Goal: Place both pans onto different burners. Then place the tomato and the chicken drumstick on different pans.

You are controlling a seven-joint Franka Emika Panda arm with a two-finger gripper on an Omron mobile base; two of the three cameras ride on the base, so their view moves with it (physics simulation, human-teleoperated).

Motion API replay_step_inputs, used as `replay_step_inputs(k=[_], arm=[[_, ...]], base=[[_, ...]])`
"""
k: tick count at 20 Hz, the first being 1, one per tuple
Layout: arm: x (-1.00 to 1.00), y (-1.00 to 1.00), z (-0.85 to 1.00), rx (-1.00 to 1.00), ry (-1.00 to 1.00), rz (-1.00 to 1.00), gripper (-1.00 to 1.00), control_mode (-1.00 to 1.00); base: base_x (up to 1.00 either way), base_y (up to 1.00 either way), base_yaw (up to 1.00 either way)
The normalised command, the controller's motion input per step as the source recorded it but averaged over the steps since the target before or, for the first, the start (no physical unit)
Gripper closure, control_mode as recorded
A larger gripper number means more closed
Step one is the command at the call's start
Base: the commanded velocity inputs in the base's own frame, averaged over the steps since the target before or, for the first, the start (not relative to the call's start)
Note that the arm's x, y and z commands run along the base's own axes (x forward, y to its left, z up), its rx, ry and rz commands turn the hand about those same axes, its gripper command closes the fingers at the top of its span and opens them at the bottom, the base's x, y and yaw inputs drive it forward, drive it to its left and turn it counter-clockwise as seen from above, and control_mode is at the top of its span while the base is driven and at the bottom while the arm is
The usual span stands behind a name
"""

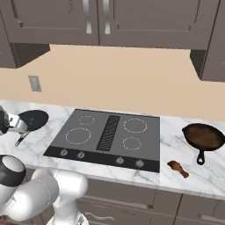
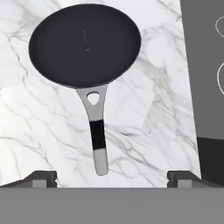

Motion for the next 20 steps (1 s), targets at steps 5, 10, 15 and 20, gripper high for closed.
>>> replay_step_inputs(k=[5, 10, 15, 20], arm=[[0.11, 0.03, -0.20, -0.05, -0.05, -0.02, -1.00, -1.00], [0.15, 0.10, -0.18, 0.00, -0.08, -0.02, -1.00, -1.00], [0.14, 0.12, -0.17, 0.00, -0.03, -0.01, -1.00, -1.00], [0.14, 0.06, -0.17, 0.00, 0.00, -0.02, -1.00, -1.00]], base=[[0.00, 0.00, 0.00], [0.00, 0.00, 0.00], [0.00, 0.00, 0.00], [0.00, 0.00, 0.00]])
